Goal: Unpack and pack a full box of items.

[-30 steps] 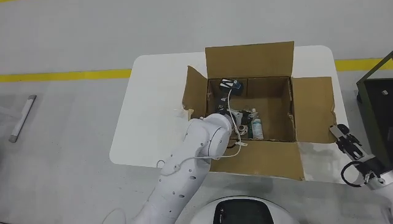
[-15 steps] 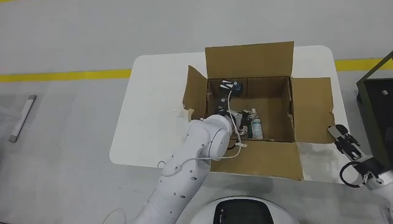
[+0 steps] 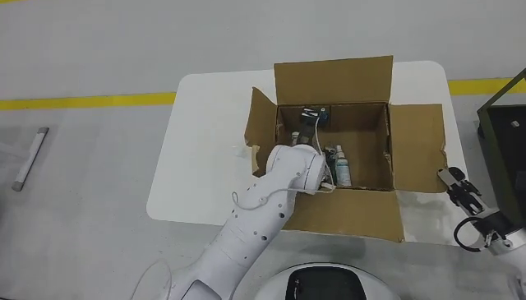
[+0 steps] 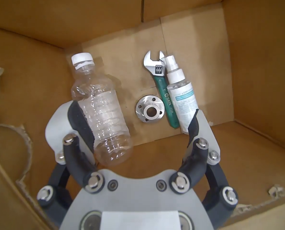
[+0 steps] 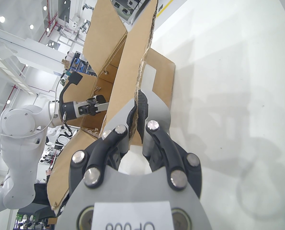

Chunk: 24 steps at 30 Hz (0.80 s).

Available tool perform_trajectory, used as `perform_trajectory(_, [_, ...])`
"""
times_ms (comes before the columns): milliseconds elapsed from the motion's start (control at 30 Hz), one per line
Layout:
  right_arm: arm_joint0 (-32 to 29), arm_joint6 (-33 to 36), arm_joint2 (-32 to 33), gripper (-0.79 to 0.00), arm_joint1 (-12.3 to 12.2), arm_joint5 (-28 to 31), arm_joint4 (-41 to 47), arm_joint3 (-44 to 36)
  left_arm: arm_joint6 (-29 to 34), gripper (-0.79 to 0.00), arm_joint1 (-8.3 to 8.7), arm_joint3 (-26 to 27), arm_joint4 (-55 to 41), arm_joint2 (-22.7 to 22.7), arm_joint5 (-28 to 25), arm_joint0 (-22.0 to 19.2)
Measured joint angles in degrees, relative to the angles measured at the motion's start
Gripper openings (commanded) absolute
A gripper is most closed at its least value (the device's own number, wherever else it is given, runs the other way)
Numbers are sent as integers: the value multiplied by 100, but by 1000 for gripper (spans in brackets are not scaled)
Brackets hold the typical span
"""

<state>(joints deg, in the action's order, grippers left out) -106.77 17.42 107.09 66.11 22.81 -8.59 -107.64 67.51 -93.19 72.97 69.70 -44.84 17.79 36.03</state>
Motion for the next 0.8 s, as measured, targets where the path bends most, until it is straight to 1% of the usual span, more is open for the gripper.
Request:
perform_trajectory(200, [19,11,16,-785,4,12,5,5,24,0,-188,-806,-239,96,115,-438])
perform_trajectory(300, [14,14,21,-785,7,13,13,16,-134,0,-272,-1127,-343,108,265,-562])
perform_trajectory(500, [7,15,39,-785,12,29,20,55,-221,0,-402,-1580,-372,177,415,-735])
perform_trajectory(800, [37,46,35,-785,18,29,14,79,-202,0,-519,-1993,-176,248,448,-889])
